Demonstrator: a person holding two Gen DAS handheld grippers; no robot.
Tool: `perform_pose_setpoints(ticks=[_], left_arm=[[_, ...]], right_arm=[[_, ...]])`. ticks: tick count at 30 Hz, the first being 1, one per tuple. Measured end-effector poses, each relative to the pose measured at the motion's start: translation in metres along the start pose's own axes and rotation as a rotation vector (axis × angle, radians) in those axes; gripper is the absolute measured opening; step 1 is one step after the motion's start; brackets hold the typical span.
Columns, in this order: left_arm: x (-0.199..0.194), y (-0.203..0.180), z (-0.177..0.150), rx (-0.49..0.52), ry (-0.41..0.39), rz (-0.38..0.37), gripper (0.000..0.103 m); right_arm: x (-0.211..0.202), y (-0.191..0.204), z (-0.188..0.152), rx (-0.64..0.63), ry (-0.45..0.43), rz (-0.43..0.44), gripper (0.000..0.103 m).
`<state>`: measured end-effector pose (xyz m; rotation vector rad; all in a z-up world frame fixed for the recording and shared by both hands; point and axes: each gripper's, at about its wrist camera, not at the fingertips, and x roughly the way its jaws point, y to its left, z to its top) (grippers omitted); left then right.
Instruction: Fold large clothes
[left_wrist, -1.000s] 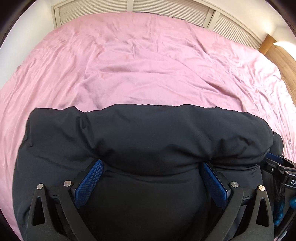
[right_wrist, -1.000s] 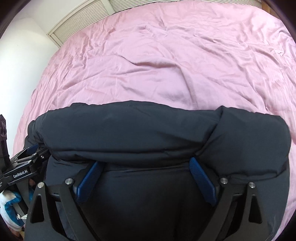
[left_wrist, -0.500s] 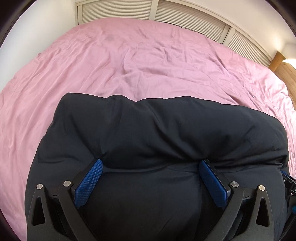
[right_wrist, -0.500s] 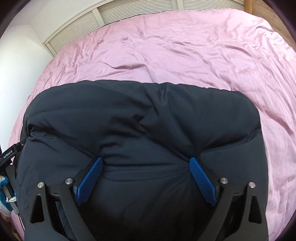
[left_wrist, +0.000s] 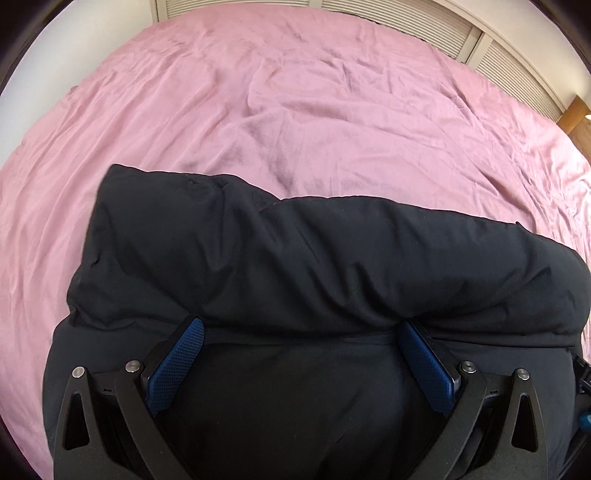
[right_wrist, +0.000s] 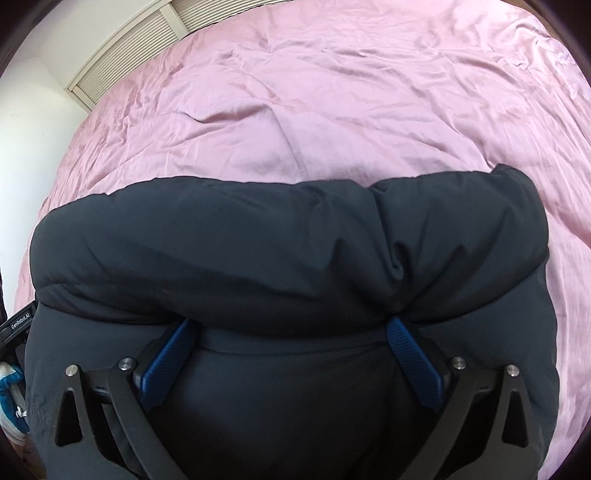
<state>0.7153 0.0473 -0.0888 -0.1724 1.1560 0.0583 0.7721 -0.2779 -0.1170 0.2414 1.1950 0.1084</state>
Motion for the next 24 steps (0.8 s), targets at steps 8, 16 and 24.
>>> perform_pose_setpoints(ticks=[8,16,24], left_arm=[[-0.066,-0.001,-0.027,0.030,-0.140,0.054,0.102],[-0.130,-0.006,-0.064,0.090,-0.288,0.099,0.102],[-0.167,-0.003,-0.101,0.142,-0.367,0.129,0.102]], right_arm=[[-0.060,-0.014,-0.029,-0.032,-0.045,-0.039,0.103],[-0.125,-0.021,-0.067,-0.088,-0.112,-0.083,0.103],[-0.158,-0.026,-0.111,-0.084,-0.132,-0.073,0.103]])
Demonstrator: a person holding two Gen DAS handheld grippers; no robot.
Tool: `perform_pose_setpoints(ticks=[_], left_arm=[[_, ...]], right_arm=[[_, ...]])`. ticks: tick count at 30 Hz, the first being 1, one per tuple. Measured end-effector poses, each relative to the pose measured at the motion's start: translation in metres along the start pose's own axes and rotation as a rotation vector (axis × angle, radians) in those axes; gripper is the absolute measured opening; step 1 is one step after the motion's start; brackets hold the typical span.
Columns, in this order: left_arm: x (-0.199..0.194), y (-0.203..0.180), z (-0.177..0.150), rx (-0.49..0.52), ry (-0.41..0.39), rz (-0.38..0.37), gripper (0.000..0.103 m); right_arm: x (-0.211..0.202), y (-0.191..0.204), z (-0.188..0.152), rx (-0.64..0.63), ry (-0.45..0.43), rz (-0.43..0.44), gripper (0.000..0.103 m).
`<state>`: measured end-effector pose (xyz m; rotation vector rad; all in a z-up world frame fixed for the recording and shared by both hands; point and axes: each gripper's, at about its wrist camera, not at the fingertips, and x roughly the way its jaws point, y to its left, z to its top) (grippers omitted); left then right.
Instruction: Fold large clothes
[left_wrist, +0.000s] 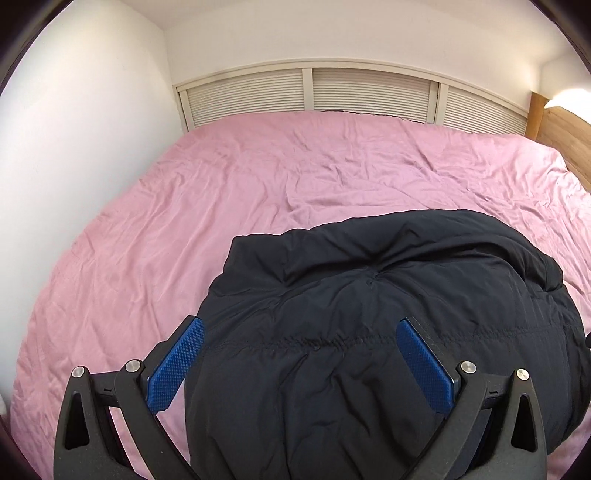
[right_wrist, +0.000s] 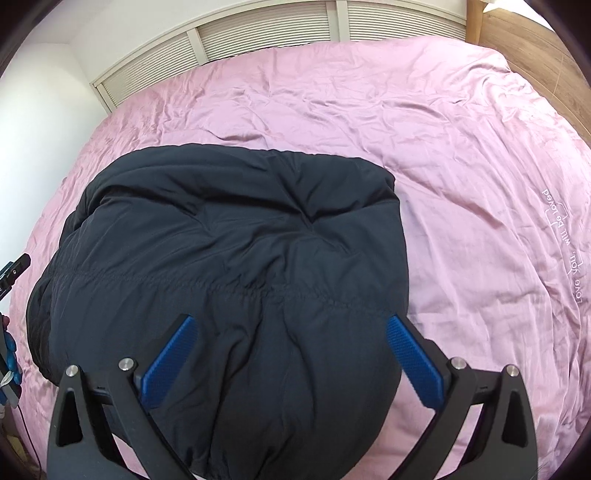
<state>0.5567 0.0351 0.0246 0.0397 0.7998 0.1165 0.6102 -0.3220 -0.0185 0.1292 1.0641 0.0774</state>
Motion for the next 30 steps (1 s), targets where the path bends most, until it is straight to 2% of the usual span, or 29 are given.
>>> perform_pose_setpoints(ticks=[12,30], left_arm=[[-0.030,0.014,-0.022,0.023,-0.042,0.007,0.102],[-0.022,0.023,-0.038,0.029,-0.027,0.047,0.102]], right_arm=[[-0.023,-0.031,-0.039,0.113,0.006,-0.035,0.103],[-0.023,-0.051,-0.054,0.128,0.020,-0.055,0.103]])
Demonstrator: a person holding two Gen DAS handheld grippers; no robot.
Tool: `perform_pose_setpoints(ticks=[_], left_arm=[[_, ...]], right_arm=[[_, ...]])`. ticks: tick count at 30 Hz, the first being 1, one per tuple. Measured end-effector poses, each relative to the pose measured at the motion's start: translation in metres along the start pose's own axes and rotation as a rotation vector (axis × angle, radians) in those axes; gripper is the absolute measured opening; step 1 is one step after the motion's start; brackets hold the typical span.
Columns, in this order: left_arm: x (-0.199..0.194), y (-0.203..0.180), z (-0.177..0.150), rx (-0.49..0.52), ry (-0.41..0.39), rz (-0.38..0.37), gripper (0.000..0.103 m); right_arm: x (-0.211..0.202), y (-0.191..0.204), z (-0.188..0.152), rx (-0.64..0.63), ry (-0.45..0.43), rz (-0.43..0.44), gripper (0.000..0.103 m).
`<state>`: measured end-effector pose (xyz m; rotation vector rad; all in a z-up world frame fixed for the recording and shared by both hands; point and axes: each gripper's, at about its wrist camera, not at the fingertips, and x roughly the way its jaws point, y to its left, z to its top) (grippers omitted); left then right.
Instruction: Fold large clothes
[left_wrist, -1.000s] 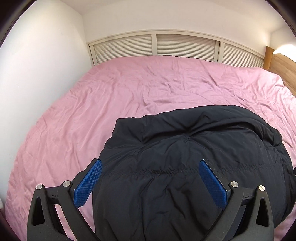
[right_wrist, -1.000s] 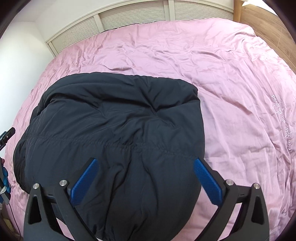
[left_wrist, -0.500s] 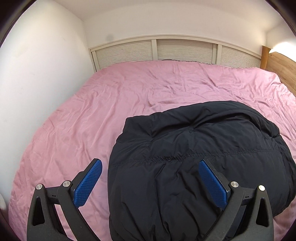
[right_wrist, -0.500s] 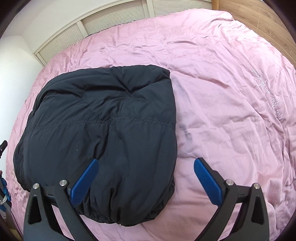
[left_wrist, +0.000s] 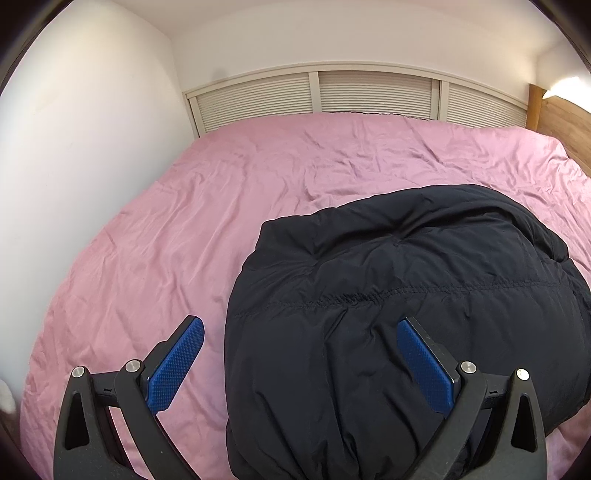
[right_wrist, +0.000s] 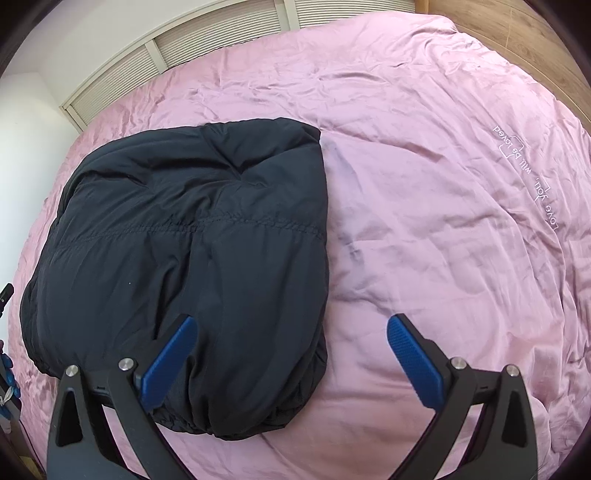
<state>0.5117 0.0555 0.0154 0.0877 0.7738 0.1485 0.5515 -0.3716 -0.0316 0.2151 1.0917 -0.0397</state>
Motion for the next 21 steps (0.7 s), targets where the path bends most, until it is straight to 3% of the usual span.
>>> perform_pose_setpoints(ticks=[21], left_arm=[[0.028,0.008,-0.010,-0.004,0.031,0.016,0.102]], right_arm=[[0.021,-0.017,-0.001,0.016,0.012,0.020,0.103]])
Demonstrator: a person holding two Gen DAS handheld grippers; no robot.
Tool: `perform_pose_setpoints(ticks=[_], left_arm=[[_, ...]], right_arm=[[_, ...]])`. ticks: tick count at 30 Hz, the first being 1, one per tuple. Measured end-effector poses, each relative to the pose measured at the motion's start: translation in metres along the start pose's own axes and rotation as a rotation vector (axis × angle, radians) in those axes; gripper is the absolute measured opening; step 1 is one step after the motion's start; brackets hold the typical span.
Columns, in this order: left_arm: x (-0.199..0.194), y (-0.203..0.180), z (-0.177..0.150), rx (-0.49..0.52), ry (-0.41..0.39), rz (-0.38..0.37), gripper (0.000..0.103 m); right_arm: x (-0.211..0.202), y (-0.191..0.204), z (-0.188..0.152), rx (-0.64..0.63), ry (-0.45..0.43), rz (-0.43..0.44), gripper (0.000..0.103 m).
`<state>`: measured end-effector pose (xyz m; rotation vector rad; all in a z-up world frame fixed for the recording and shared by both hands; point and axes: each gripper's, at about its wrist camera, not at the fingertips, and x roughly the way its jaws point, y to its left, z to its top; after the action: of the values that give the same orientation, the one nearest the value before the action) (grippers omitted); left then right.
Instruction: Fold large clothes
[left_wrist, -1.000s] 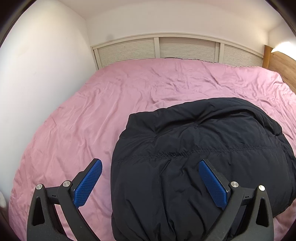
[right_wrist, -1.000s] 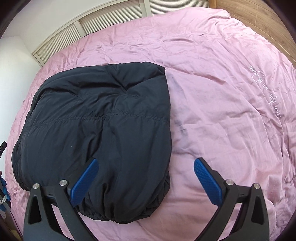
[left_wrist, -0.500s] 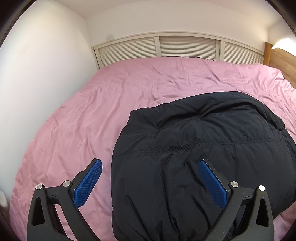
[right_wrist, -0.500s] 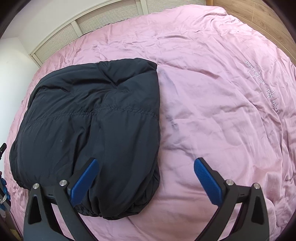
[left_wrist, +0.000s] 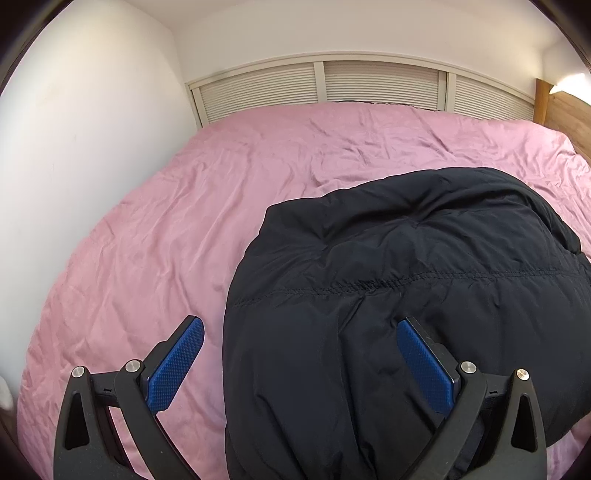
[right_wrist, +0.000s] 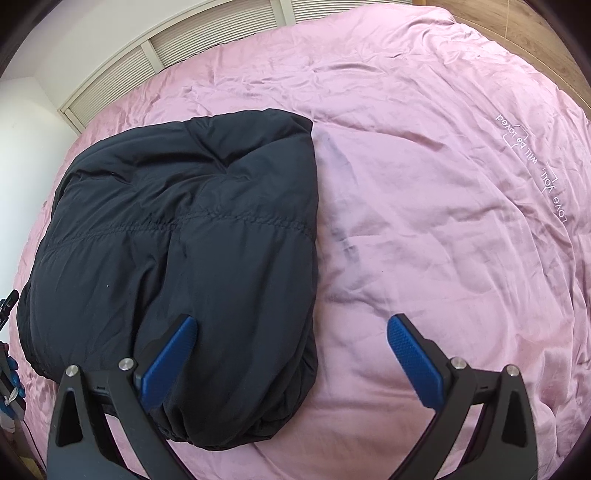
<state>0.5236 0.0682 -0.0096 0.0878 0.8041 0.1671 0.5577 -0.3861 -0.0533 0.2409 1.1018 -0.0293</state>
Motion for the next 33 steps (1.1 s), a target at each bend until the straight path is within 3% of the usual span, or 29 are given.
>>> perform_pose_setpoints(ticks=[23,33], left_arm=[[0.045,0.016,-0.007,-0.035,0.072,-0.020,0.102],[0.069,0.037,-0.012,-0.126,0.164,-0.178,0.102]], right_arm=[[0.047,0.005,0.020,0.063,0.049,0.170,0.103],[0.072,0.003,0.016,0.108,0.110,0.268,0.103]])
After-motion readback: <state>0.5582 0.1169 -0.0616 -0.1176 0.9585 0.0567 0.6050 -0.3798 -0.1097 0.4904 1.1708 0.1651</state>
